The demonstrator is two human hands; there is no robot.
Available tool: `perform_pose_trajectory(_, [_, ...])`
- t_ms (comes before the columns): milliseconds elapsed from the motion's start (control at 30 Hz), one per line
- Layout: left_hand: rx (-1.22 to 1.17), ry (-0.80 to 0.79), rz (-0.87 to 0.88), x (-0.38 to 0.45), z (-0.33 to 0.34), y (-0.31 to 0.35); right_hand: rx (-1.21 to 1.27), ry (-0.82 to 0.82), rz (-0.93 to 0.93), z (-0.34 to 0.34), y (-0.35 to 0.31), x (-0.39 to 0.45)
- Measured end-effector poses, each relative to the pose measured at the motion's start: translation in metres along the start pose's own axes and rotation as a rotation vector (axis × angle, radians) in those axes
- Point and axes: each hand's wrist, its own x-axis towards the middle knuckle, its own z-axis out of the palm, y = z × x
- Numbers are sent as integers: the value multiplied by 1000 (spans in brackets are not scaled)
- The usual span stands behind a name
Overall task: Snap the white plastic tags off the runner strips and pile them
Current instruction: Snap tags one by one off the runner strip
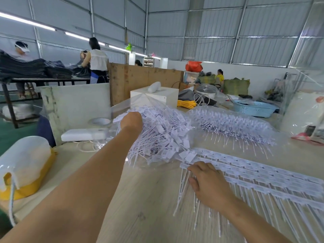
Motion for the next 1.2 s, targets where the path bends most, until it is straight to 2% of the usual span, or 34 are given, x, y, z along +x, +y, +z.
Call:
perform_pose_trajectory(167, [170, 23, 107, -43, -26, 51, 61, -30, -7, -12, 4, -1])
perform_pose_trajectory(267, [246, 123, 293, -83, -33, 93, 81, -8, 4, -25, 22, -12])
perform_pose_trajectory(333, [173, 149, 477, -112, -31, 123, 67, 2, 34, -35, 42, -26])
perform_pose_trajectory(400, [29, 71, 699, -141, -20, 152, 52, -1, 95, -45, 66, -47])
perform_pose_trajectory(467, [-90, -88, 870, -166, -3, 178, 29, -11, 177, -54, 94, -70])
perform_pose_trajectory(567, [-71, -175, 1008, -188, 25, 209, 16, 2, 342, -68, 145, -103])
perform_pose_trajectory(700, [-111, -219, 1054, -183, 44, 236, 21, 21, 597, -87, 204, -140])
perform_pose_trajectory(867, [-166, -278, 1024, -172, 50, 251, 71, -88, 635, -79, 222, -158])
perform_pose_trajectory(1000, [-286, -275, 990, -171, 52, 248, 151, -1, 716, -88, 225, -156])
perform_pose_trajectory(1100, [-276, -398, 955, -170, 45, 246, 429, 157, 735, -104, 221, -160])
perform_pose_trajectory(1200, [-394, -458, 964, -179, 37, 252, 896, 239, 745, -115, 210, -163])
